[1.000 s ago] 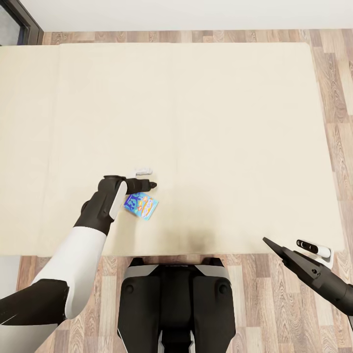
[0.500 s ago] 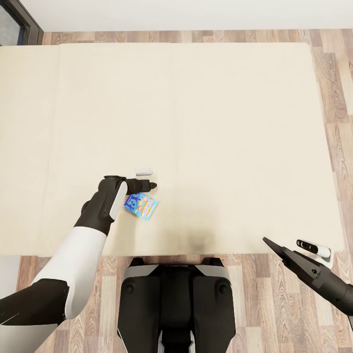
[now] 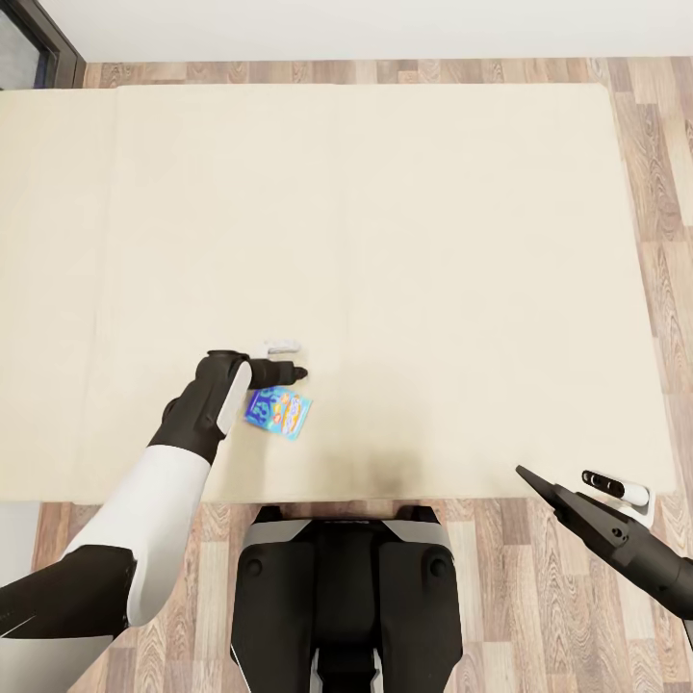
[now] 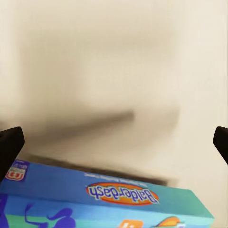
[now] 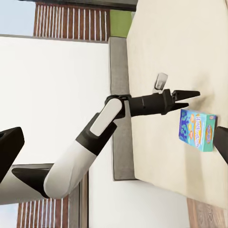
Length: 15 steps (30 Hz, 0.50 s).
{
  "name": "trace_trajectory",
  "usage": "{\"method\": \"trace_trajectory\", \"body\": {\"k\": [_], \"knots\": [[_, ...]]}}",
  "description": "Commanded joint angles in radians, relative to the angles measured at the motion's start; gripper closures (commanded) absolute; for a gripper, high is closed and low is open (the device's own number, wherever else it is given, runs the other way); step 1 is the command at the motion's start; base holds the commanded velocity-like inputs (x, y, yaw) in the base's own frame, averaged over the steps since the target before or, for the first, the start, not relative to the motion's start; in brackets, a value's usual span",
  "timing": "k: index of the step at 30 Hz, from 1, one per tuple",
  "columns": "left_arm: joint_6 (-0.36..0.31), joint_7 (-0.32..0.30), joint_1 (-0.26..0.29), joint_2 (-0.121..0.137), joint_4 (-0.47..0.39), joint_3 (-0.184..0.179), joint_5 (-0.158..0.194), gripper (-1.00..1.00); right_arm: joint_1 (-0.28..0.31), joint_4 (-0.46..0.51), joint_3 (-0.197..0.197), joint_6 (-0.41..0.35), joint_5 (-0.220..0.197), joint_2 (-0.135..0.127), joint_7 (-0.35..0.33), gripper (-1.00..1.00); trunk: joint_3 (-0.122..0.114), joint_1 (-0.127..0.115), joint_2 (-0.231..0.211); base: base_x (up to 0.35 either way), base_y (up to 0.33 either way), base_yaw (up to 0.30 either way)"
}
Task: Put all the toys in the child's room - the three board games (two on the bed and one on the table), the two jigsaw puzzles on the table, and the tennis ball on the table - inside the toy box on the table in the child's room.
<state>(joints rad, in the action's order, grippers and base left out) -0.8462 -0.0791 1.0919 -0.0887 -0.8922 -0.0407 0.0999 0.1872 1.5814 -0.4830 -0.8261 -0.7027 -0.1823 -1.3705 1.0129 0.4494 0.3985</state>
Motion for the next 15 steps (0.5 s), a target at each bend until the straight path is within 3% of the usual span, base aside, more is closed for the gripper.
{"method": "trace_trajectory", "body": {"k": [1,15], "knots": [[-0.006,0.005,0.000,0.000,0.000,0.000,0.009,-1.00,0.000,0.000,0.000,-0.008,-0.003,0.000,-0.001,-1.00,0.001,0.001,0.002,0.000,0.000,0.000],[-0.104,0.007,0.000,-0.002,0.004,-0.001,0.008,-1.00,0.000,0.000,-0.001,-0.008,-0.003,0.000,-0.001,-1.00,0.001,0.001,0.002,0.000,0.000,0.000]]}}
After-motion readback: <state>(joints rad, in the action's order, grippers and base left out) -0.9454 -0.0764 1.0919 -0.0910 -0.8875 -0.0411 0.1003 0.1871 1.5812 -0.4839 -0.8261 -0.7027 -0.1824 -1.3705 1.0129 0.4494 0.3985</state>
